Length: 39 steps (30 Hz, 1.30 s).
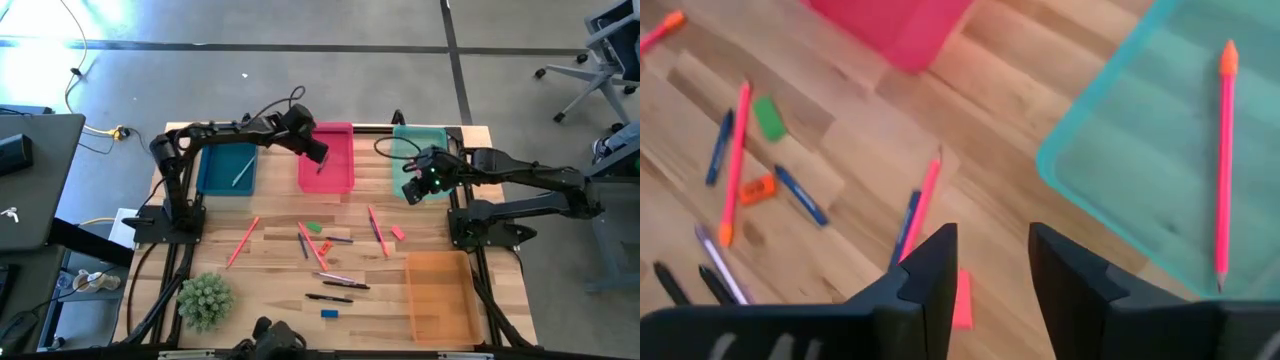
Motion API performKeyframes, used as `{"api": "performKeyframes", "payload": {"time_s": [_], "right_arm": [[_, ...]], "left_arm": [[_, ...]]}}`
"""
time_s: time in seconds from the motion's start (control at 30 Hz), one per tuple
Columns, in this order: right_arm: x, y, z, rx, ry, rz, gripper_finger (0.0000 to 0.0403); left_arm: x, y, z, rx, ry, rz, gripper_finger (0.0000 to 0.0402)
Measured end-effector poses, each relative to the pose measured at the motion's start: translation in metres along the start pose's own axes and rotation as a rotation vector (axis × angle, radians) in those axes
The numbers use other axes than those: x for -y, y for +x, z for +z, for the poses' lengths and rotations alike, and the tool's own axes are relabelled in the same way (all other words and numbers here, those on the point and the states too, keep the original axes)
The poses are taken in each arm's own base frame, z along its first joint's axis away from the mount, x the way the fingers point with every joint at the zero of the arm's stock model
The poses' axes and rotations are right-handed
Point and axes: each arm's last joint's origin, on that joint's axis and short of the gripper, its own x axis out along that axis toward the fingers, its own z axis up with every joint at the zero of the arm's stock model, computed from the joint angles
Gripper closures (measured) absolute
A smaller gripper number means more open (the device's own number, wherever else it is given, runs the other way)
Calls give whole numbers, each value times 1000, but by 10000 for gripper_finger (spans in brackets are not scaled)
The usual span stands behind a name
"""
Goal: Sort crayons/erasers/pens/pencils in bins
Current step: Put the pink eraser into the orange bin
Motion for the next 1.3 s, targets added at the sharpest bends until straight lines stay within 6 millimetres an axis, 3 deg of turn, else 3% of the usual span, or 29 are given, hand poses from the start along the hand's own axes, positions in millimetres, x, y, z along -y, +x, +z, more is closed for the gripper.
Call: {"api": "performKeyframes", "payload": {"time_s": [0.3,0.6,0.9,1.3], "right_arm": [[-14,19,-9,-135,-8,-70,220],[-38,48,-23,-268,-109,-134,210],[-61,77,-42,-401,-209,-167,210],[-77,129,-59,-541,-301,-234,210]], "left_arm": [[7,-55,9,60,58,-17,300],[14,-95,-11,-68,148,29,300],[21,-105,-37,-263,266,85,300],[31,-119,-48,-303,352,66,300]]}}
